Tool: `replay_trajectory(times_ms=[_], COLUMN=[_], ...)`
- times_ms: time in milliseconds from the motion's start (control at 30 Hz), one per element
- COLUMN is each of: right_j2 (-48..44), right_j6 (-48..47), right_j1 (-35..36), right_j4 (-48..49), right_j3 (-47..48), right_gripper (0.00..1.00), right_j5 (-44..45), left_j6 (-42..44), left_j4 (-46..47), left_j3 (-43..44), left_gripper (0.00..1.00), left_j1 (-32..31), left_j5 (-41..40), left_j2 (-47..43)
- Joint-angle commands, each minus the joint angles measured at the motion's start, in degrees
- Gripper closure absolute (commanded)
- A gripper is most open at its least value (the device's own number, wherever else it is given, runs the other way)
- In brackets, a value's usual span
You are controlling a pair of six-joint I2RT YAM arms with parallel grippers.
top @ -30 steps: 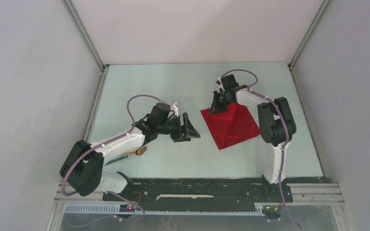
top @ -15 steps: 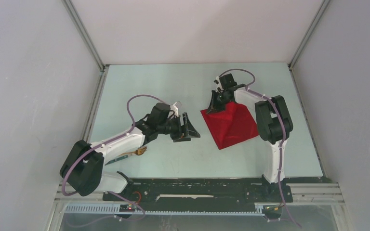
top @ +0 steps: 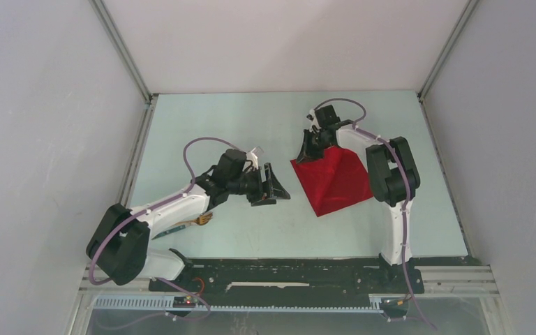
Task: Fold the napkin into a case and place the utensils inside
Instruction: Fold the top corner of the square-folded napkin at the center of the board.
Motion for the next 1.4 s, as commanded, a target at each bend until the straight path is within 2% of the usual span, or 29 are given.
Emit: replay_trajectory(times_ms=[0,600,733,933,1033,1100,1133,1200,1300,1367], right_j2=[1.43,2.76,3.31,2.08,-1.03,-5.59,-8.75,-14.68,-23.35,-27.73], right_j6=[-1.16,-2.13,-2.28,-2.12,-0.81,0.28,0.85,2.02,5.95,8.55], right_j1=[0.62,0.79,0.84,0.71,-0.03,-0.71,-1.17,-2.78,-8.45,-12.58], right_j4=[-1.26,-1.95,-2.43,-2.28,-4.02,-4.21,-3.05,-0.73,6.94,14.59], right_j3=[3.25,4.23,4.89,5.59,6.43,4.68,2.78,-2.04,-14.55,-26.82], right_gripper=[1.00,1.00,0.97,0.74,0.63,0.52,0.44,0.36,0.34,0.35], right_j5=[-1.04,-2.83,-2.98,-4.54,-7.64,-9.42,-10.58,-12.75,-14.52,-17.11], left_j6=[-0.04,-0.07,-0.02,0.30,0.34,0.27,0.13,-0.35,-2.16,-3.57], left_j4=[1.83,1.84,1.93,1.99,2.29,2.74,3.15,4.03,7.99,10.11], left_j3=[-0.48,-0.42,-0.43,-0.65,-0.58,0.01,0.56,2.40,7.00,11.04], left_gripper=[0.25,0.25,0.25,0.25,0.25,0.25,0.25,0.25,0.28,0.37], left_j1=[0.37,0.37,0.39,0.41,0.37,0.41,0.39,0.37,0.43,0.29], left_j5=[-0.04,-0.17,-0.19,-0.55,-0.97,-1.47,-1.79,-1.80,-1.24,-1.13], left_j2=[-2.06,-1.91,-2.01,-1.16,-0.24,0.49,1.10,3.16,8.49,14.11])
